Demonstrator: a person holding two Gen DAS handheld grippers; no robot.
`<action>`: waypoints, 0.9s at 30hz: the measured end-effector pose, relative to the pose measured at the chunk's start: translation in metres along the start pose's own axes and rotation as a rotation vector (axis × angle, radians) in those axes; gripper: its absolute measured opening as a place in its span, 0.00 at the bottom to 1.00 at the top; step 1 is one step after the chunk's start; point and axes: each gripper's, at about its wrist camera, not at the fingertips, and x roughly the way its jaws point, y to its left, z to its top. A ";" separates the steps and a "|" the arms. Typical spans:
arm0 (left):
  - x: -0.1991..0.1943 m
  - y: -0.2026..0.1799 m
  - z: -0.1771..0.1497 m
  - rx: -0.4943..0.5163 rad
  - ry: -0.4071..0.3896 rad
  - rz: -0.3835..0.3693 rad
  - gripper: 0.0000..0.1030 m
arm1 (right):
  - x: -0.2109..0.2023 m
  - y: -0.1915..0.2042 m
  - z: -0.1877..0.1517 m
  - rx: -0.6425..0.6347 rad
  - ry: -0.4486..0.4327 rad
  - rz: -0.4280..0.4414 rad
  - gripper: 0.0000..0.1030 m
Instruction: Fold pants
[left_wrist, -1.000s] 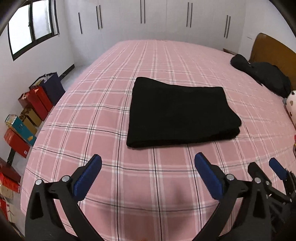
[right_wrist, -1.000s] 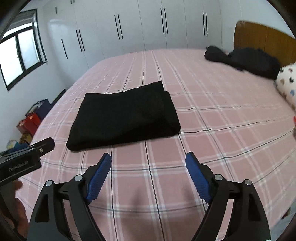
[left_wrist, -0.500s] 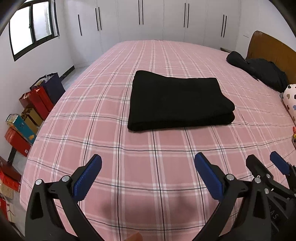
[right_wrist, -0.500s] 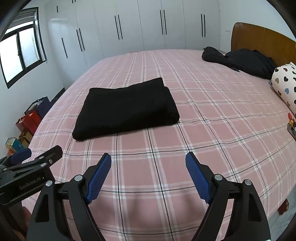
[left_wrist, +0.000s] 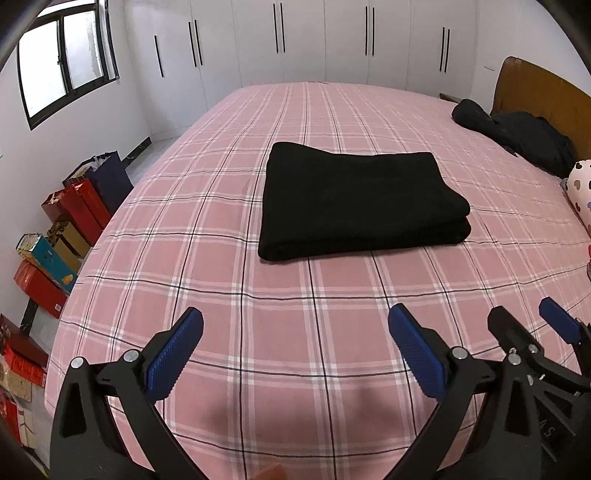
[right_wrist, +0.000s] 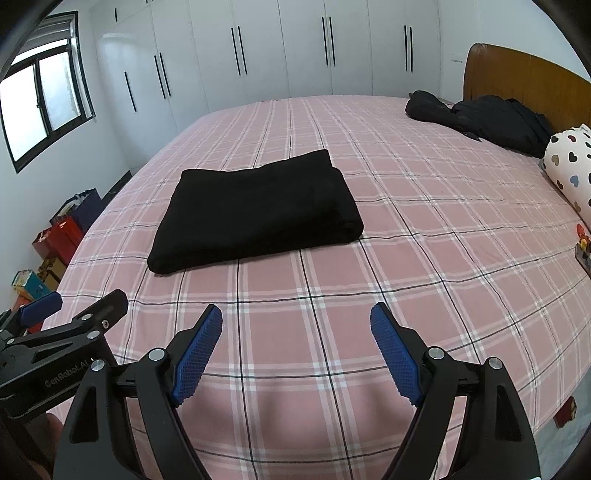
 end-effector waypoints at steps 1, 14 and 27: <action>0.000 0.000 0.000 0.000 0.000 0.001 0.95 | 0.000 0.000 0.000 0.000 0.001 -0.001 0.78; 0.002 -0.001 -0.001 0.006 0.002 0.003 0.95 | 0.000 0.002 -0.003 -0.003 0.008 0.004 0.78; 0.005 -0.008 0.002 0.056 -0.015 -0.004 0.95 | 0.000 0.001 -0.003 -0.006 0.005 0.002 0.78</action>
